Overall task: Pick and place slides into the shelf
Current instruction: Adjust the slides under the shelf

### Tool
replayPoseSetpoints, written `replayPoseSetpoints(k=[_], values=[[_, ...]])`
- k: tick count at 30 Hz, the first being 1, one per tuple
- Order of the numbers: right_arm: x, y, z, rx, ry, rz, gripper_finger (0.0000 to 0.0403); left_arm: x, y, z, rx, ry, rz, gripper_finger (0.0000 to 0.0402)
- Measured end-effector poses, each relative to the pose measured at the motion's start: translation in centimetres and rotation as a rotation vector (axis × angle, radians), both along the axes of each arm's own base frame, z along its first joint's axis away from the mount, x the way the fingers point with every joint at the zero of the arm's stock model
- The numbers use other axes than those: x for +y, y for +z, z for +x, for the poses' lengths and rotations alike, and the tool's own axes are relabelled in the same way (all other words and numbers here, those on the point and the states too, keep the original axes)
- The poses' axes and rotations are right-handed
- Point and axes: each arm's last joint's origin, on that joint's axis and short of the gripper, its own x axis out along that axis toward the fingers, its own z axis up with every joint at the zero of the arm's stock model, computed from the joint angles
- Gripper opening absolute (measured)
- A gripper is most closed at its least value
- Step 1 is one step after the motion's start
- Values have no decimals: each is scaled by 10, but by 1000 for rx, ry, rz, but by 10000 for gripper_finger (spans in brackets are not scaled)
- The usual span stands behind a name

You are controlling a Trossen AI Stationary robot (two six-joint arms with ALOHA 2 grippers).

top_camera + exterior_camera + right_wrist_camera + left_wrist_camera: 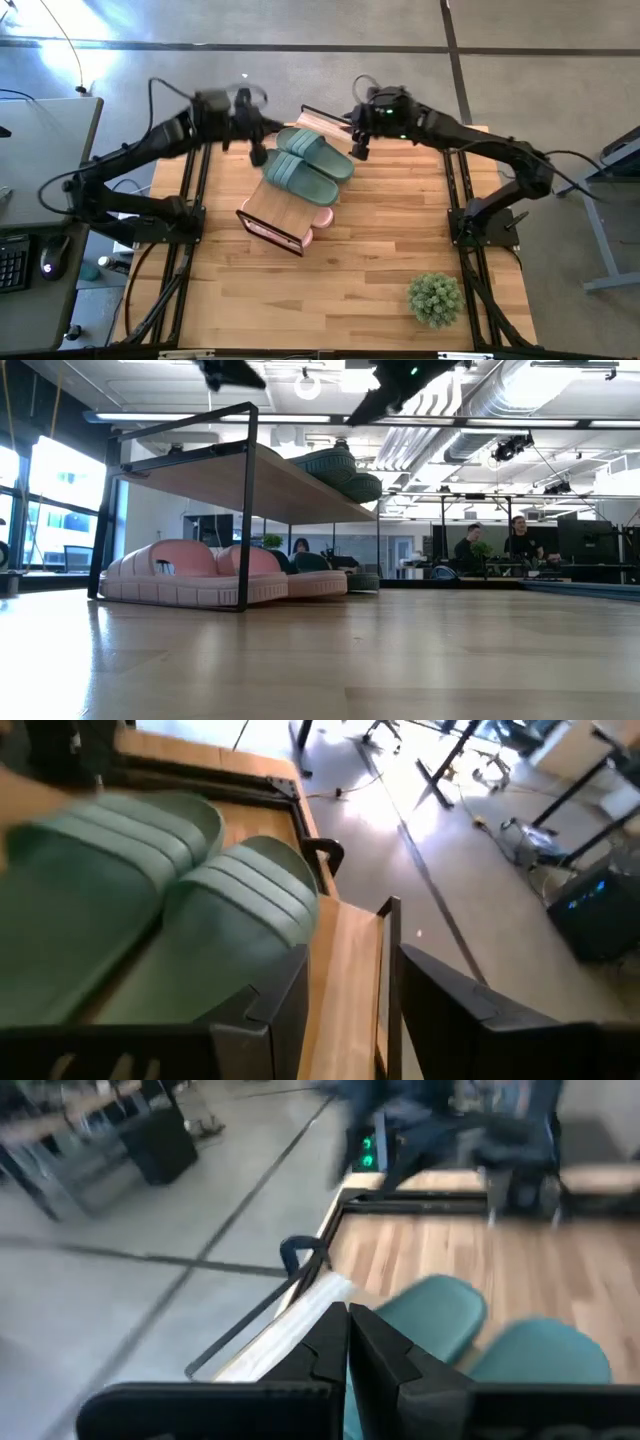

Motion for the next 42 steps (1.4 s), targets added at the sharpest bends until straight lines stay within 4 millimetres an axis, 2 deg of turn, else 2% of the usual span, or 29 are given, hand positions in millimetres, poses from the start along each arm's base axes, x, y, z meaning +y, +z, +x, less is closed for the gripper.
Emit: replayPoseSetpoints(k=[4,7,9,12,15,20,23,26,29,32,35,42], values=[[9,17,-26,-39,-62,101,115,47,-5,-33,-76,101,-136,3],[15,17,-44,-49,-101,221,80,72,-16,-55,-64,180,-236,3],[20,7,-55,-42,-119,324,48,85,-30,-63,-21,207,-332,3],[30,-11,-67,-76,-119,518,8,100,-53,-66,70,197,-437,3],[47,-32,-70,-113,-131,654,14,112,-72,-63,143,190,-496,3],[76,-78,-70,-43,-178,874,2,131,-93,-67,185,181,-544,3],[97,-105,-65,-81,-176,984,2,135,-99,-76,217,196,-568,3],[116,-135,-59,-201,-175,1112,1,136,-103,-84,264,223,-580,3],[131,-170,-59,-296,-251,1229,0,135,-106,-91,319,257,-592,3],[142,-202,-59,-352,-350,1276,0,132,-110,-96,391,288,-605,3],[149,-219,-48,-344,-376,1305,0,128,-120,-97,430,296,-638,3],[155,-239,1,-265,-367,1303,0,121,-139,-99,441,264,-702,3]])
